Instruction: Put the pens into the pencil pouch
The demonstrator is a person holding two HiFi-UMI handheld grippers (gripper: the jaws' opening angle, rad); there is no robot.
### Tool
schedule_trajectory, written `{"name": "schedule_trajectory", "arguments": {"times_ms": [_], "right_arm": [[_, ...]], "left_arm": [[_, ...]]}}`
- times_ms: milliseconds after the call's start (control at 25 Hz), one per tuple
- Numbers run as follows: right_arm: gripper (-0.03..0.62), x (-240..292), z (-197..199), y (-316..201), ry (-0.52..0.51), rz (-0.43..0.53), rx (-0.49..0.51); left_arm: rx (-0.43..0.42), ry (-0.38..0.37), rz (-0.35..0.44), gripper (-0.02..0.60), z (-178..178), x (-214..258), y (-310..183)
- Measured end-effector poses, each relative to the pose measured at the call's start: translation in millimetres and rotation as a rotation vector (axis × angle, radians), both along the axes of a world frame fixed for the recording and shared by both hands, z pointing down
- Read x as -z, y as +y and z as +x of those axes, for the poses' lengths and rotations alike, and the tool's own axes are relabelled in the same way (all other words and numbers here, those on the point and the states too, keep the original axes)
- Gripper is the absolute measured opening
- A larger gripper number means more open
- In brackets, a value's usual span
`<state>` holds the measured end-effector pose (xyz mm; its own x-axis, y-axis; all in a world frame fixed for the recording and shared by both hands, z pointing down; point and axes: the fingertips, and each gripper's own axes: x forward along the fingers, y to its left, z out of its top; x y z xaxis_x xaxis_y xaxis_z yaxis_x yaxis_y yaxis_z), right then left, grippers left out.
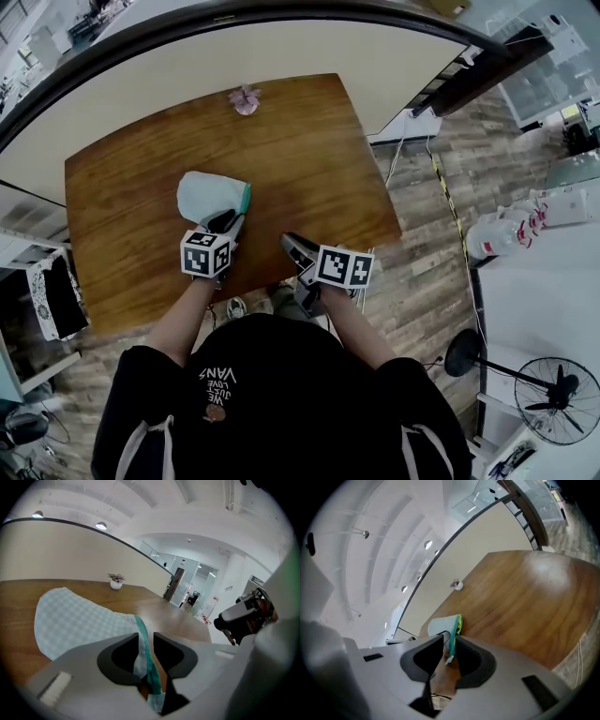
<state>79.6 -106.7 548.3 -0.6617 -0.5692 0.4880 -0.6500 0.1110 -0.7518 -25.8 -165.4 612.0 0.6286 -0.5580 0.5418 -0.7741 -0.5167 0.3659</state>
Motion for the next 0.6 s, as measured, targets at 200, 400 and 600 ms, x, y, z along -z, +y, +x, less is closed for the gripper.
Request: {"name": "schedule_trajectory", "arguments": {"times_ms": [200, 400, 600], "right_arm": [[0.083, -3, 2, 12, 0.035, 0.019, -0.016], [0.083, 3, -1, 20, 0.161, 0.104, 0.007], [0.054, 27, 1, 22, 0.384, 0.256, -0.020]], "left_arm": [[-0.005, 0.005, 0.008, 0.132, 1, 2, 8], [-0.007, 0.001, 0.055, 0.144, -9, 18, 23], [-0.020, 0.012, 0.130, 0.144, -23, 44, 40]]}}
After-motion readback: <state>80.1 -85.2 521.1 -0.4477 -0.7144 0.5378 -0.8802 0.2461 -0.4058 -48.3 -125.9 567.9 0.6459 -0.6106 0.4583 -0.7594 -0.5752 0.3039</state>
